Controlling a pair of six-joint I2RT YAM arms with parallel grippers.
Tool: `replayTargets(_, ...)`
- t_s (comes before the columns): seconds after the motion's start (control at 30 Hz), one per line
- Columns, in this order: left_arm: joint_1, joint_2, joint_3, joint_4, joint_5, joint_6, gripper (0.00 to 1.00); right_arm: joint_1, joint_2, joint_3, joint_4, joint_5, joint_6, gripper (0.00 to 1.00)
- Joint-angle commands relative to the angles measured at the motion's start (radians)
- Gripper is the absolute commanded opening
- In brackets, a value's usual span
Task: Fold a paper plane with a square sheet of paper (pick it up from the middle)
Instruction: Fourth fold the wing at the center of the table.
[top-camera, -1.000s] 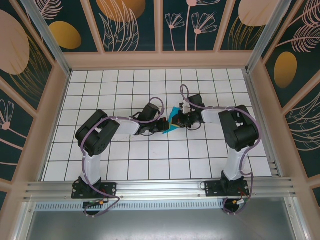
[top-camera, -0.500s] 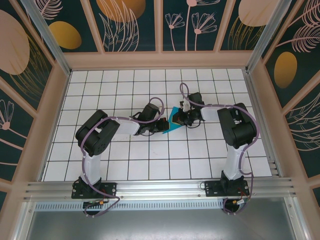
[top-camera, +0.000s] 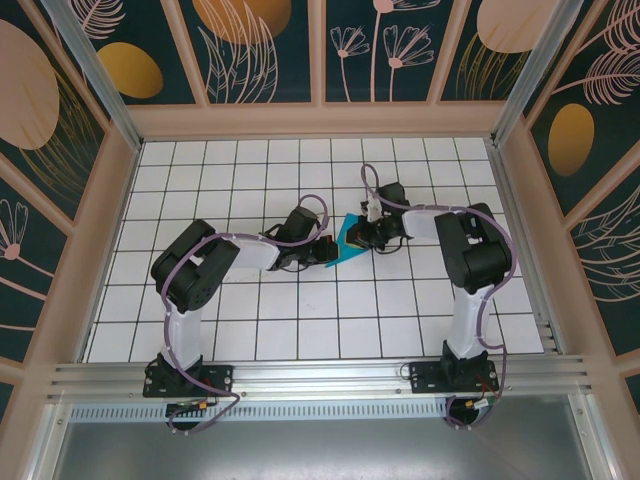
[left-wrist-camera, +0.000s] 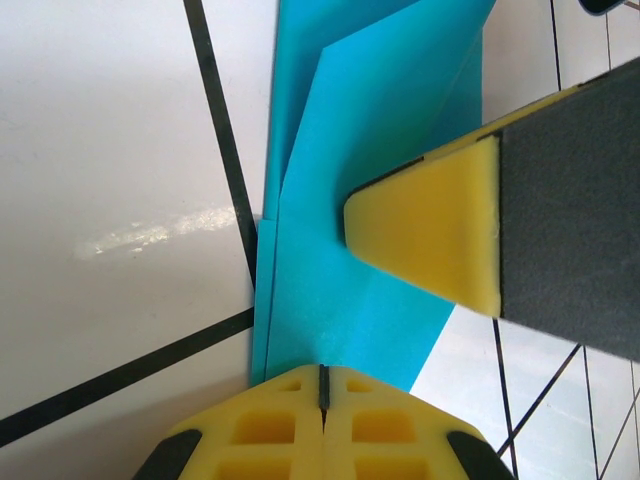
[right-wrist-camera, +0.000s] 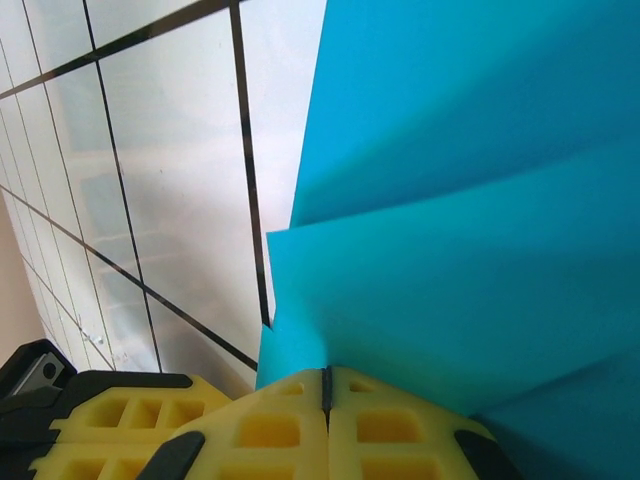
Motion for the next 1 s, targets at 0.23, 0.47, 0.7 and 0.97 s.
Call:
replayTargets(0.23,-0.003,0.04,-0.063,-0.165,-0.047,0.021,0.02,-0.098,0.083,0.089,-0.039,0.098,-0.073,0.06)
replayTargets(0.47,-0.002,0.038,-0.063,-0.165,-0.045,0.02,0.02,-0.119,0.105,0.153,-0.07,0.143,-0.096,0.06)
replayTargets(0.7,-0.002,0.043,-0.058,-0.167,-0.043,0.019,0.02,-0.131,0.108,0.203,-0.067,0.118,-0.104,0.05)
replayTargets(0.97,-0.002,0.048,-0.05,-0.168,-0.045,0.015,0.02,-0.071,-0.093,0.071,0.051,-0.011,-0.065,0.06)
